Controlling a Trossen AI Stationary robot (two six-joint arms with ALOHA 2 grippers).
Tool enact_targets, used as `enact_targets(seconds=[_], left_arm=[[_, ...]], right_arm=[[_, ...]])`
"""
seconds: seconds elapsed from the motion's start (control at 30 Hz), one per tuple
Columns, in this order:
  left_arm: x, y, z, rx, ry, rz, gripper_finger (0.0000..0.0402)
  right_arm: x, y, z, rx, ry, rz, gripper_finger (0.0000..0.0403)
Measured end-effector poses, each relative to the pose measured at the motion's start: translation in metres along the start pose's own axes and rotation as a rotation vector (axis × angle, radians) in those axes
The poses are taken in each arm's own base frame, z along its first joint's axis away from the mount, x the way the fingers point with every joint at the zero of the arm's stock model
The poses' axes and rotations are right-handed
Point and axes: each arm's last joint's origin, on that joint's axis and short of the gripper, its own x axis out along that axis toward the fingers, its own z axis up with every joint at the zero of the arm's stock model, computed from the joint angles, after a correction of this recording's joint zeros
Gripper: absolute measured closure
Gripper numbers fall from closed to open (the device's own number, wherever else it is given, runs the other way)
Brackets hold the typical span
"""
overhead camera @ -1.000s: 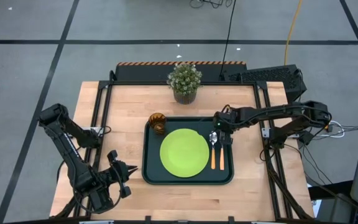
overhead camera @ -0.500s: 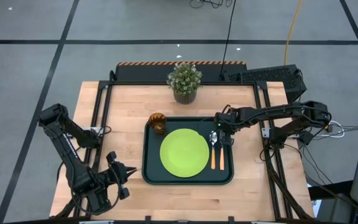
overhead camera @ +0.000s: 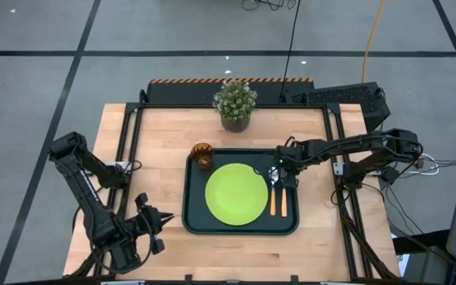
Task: Pick and place plate/cup/fork/spoon on tray
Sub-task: Adjust the fork on the serving tray
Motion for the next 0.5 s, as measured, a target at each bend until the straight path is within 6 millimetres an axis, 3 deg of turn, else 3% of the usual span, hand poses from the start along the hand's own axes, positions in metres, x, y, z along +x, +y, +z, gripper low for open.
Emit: enact_targets(seconds=[0.5], left_arm=[[0.0,0.0,0.0001,-0.005,-0.002,0.001,0.0366]], right_arm=[[0.0,0.0001,0.0028,-0.014,-0.029,-0.005,0.0403]])
